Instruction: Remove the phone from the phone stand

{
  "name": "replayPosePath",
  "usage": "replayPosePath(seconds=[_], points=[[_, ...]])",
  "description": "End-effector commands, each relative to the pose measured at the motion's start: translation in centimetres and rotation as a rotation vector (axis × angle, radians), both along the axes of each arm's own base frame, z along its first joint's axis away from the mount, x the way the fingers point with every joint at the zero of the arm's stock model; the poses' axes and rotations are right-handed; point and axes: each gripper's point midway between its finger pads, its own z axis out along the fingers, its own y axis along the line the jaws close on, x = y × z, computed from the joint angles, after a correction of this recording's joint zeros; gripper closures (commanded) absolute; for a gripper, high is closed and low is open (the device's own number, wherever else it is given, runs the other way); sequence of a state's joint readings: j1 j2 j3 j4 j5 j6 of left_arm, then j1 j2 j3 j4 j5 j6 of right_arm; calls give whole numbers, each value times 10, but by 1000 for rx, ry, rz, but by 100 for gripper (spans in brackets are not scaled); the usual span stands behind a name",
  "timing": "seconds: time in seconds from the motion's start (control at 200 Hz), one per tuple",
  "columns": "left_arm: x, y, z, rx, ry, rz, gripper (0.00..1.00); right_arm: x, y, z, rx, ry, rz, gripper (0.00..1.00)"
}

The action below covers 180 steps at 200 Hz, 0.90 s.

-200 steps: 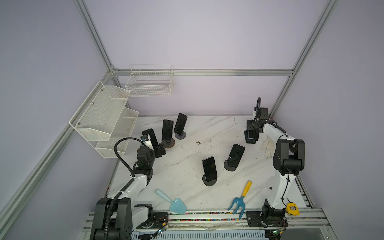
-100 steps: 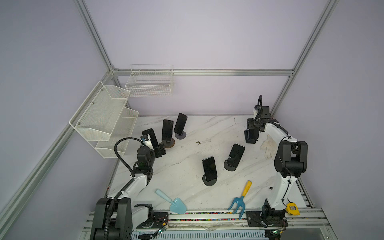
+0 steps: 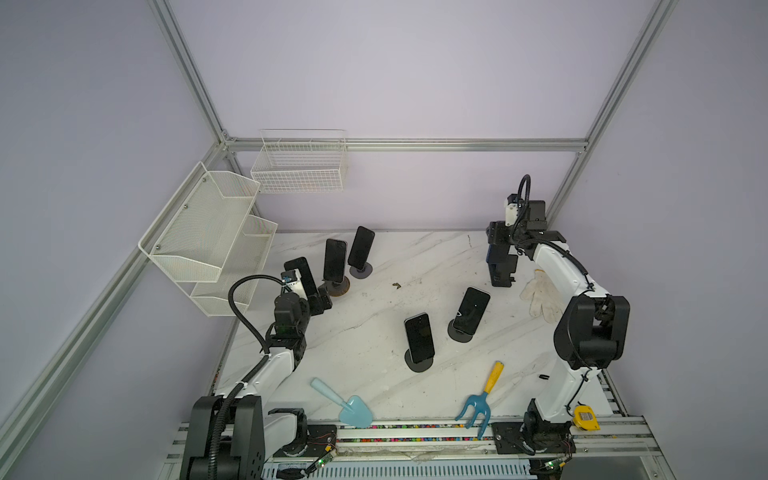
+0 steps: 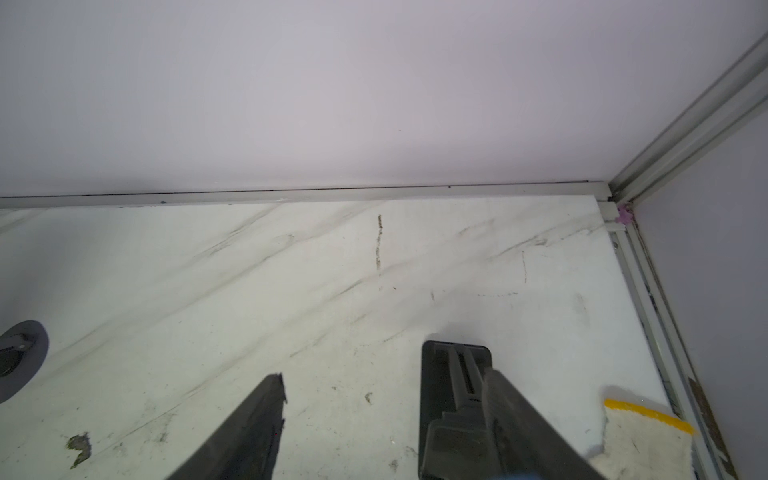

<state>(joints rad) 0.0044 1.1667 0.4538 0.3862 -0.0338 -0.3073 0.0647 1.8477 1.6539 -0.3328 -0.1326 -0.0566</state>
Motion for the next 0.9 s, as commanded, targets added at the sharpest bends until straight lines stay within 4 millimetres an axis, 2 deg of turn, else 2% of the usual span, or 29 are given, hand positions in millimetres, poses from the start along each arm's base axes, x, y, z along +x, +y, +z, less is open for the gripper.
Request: replayPosePath(seconds=[0.0,0.205,0.32,0.65,0.74,0.895], points=[[1,0,6,-12,-30,6,0,-11,49,53,16,-103,97,30],[0,0,4,-18,-13,11,0,-35,119,82,-24,-165,239,30],[-2,-2,1,-30,11,4,0,-50,159,88,-29,-181,310,30],[-21,5,-8,-18,129,42,0,-110,283,82,-42,-175,540,30],[-26,-1,-8,-7,137,3,0,-128,316,75,-53,-169,601,30],[-37,7,-8,-14,132,56,0,-156,361,56,-79,-129,672,30]])
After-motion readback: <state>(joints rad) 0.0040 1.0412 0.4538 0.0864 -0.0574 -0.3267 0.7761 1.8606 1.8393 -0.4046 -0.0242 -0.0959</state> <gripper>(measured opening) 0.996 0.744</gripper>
